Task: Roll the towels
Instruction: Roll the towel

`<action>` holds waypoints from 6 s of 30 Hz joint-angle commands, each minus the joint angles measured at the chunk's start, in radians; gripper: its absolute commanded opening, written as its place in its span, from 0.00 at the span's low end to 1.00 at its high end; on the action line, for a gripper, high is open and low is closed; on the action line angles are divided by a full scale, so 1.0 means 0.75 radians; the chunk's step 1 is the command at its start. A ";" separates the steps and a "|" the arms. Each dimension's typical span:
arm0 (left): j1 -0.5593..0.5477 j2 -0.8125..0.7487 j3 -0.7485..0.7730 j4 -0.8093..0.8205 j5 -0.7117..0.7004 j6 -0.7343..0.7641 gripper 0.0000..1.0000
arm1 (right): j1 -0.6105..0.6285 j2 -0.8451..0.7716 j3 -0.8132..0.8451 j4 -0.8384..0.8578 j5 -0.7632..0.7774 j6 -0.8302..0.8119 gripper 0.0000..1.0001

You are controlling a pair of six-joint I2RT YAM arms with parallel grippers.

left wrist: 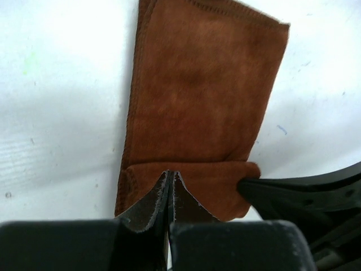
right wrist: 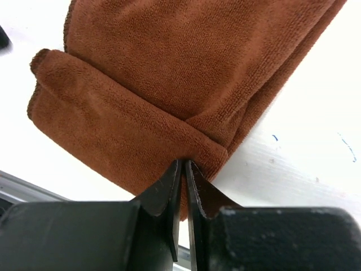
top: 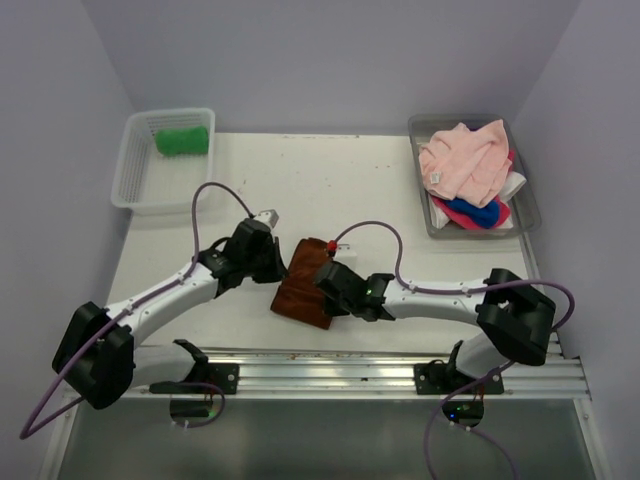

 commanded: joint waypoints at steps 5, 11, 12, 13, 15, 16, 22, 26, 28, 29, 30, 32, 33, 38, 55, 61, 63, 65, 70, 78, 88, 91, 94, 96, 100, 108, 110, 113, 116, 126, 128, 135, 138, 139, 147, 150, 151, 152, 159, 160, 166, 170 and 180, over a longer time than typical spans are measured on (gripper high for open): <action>0.004 -0.011 -0.163 0.026 0.045 -0.018 0.00 | 0.005 -0.044 0.097 -0.082 0.080 -0.111 0.15; 0.006 0.155 -0.137 0.161 0.039 -0.004 0.00 | 0.000 0.095 0.138 -0.110 0.133 -0.131 0.17; 0.006 0.198 -0.131 0.173 0.037 0.009 0.00 | 0.000 0.113 0.136 -0.102 0.133 -0.121 0.17; 0.006 0.220 -0.110 0.179 0.031 0.015 0.00 | 0.000 0.146 0.134 -0.098 0.121 -0.113 0.16; 0.006 0.276 -0.084 0.171 0.025 0.037 0.00 | 0.000 0.158 0.130 -0.096 0.119 -0.094 0.15; 0.006 0.286 -0.053 0.165 0.023 0.043 0.00 | 0.000 0.152 0.128 -0.098 0.115 -0.090 0.15; 0.012 0.241 0.094 0.041 -0.049 0.111 0.00 | 0.023 -0.040 0.103 -0.100 0.197 -0.129 0.16; 0.049 0.164 0.160 -0.088 -0.079 0.164 0.02 | 0.064 -0.083 0.148 -0.114 0.225 -0.235 0.24; 0.063 0.116 0.186 -0.133 -0.118 0.185 0.03 | 0.104 -0.036 0.213 -0.165 0.254 -0.317 0.31; 0.069 0.082 0.188 -0.168 -0.133 0.189 0.04 | 0.119 -0.012 0.234 -0.174 0.270 -0.352 0.34; 0.073 0.065 0.190 -0.184 -0.137 0.191 0.04 | 0.135 0.021 0.254 -0.176 0.291 -0.433 0.36; 0.094 0.033 0.188 -0.221 -0.139 0.191 0.05 | 0.188 0.058 0.306 -0.188 0.317 -0.517 0.44; 0.102 0.008 0.186 -0.236 -0.139 0.185 0.05 | 0.209 0.074 0.322 -0.190 0.336 -0.613 0.46; 0.163 -0.031 0.166 -0.293 -0.145 0.168 0.05 | 0.346 0.181 0.365 -0.156 0.379 -0.867 0.57; 0.227 -0.043 0.013 -0.187 0.096 0.119 0.15 | 0.354 0.355 0.259 0.037 0.363 -0.917 0.24; 0.227 -0.139 -0.090 -0.125 0.239 0.091 0.61 | 0.281 0.218 0.181 0.151 0.132 -0.886 0.03; 0.229 -0.160 -0.128 -0.113 0.268 0.086 0.67 | 0.236 0.189 0.157 0.198 0.034 -0.859 0.00; 0.229 -0.164 -0.171 -0.074 0.317 0.078 0.76 | 0.205 0.146 0.122 0.225 -0.030 -0.835 0.00; 0.227 -0.121 -0.255 0.103 0.448 0.013 0.87 | 0.119 0.087 0.073 0.278 -0.200 -0.798 0.00; 0.227 -0.031 -0.352 0.335 0.487 -0.085 0.85 | 0.025 0.074 0.036 0.374 -0.396 -0.714 0.00; 0.227 -0.078 -0.341 0.318 0.411 -0.110 0.85 | -0.100 0.081 -0.046 0.599 -0.715 -0.469 0.00; 0.227 -0.078 -0.345 0.333 0.413 -0.112 0.86 | -0.149 0.091 -0.071 0.673 -0.823 -0.391 0.00; 0.227 -0.058 -0.345 0.351 0.417 -0.116 0.86 | -0.196 0.095 -0.105 0.763 -0.891 -0.314 0.00; 0.227 -0.045 -0.349 0.367 0.422 -0.118 0.86 | -0.233 0.107 -0.134 0.838 -0.955 -0.270 0.00; 0.227 -0.009 -0.348 0.400 0.417 -0.126 0.86 | -0.257 0.130 -0.152 0.898 -1.008 -0.195 0.00; 0.227 -0.029 -0.354 0.425 0.360 -0.169 0.85 | -0.321 0.275 -0.273 1.343 -1.161 0.079 0.00; 0.227 -0.074 -0.368 0.425 0.352 -0.173 0.86 | -0.339 0.316 -0.300 1.454 -1.176 0.183 0.00; 0.227 -0.125 -0.378 0.425 0.346 -0.163 0.89 | -0.355 0.381 -0.343 1.624 -1.182 0.270 0.00; 0.227 -0.180 -0.388 0.425 0.332 -0.161 0.89 | -0.364 0.416 -0.365 1.685 -1.174 0.308 0.00; 0.227 -0.311 -0.421 0.335 0.336 -0.098 0.59 | -0.407 0.432 -0.398 1.761 -1.176 0.378 0.00; 0.227 -0.309 -0.427 0.349 0.362 -0.098 0.54 | -0.421 0.451 -0.404 1.824 -1.190 0.439 0.00; 0.227 -0.307 -0.429 0.425 0.419 -0.122 0.49 | -0.449 0.553 -0.424 2.017 -1.233 0.566 0.00; 0.227 -0.307 -0.427 0.488 0.440 -0.124 0.44 | -0.454 0.580 -0.431 2.049 -1.235 0.585 0.00; 0.227 -0.305 -0.423 0.494 0.444 -0.124 0.44 | -0.456 0.586 -0.433 2.051 -1.233 0.587 0.00; 0.227 -0.191 -0.409 0.615 0.458 -0.136 0.42 | -0.464 0.594 -0.441 2.070 -1.235 0.591 0.00; 0.225 -0.138 -0.389 0.648 0.471 -0.132 0.41 | -0.468 0.598 -0.449 2.070 -1.233 0.591 0.00; 0.225 -0.125 -0.384 0.656 0.473 -0.130 0.41 | -0.468 0.600 -0.451 2.070 -1.231 0.591 0.00; 0.225 -0.113 -0.380 0.666 0.473 -0.128 0.42 | -0.468 0.602 -0.453 2.070 -1.231 0.591 0.00; 0.227 0.008 -0.337 0.656 0.397 -0.149 0.41 | -0.468 0.580 -0.463 2.054 -1.211 0.587 0.02; 0.225 0.024 -0.329 0.646 0.387 -0.153 0.41 | -0.470 0.570 -0.465 2.041 -1.202 0.583 0.05; 0.225 0.122 -0.300 0.629 0.352 -0.202 0.40 | -0.468 0.382 -0.412 1.629 -1.143 0.356 0.31; 0.225 0.165 -0.270 0.566 0.317 -0.204 0.40 | -0.458 0.076 -0.323 0.892 -0.862 0.090 0.41; 0.225 0.217 -0.237 0.509 0.317 -0.237 0.41 | 0.059 -0.141 0.150 -0.071 0.171 -0.542 0.43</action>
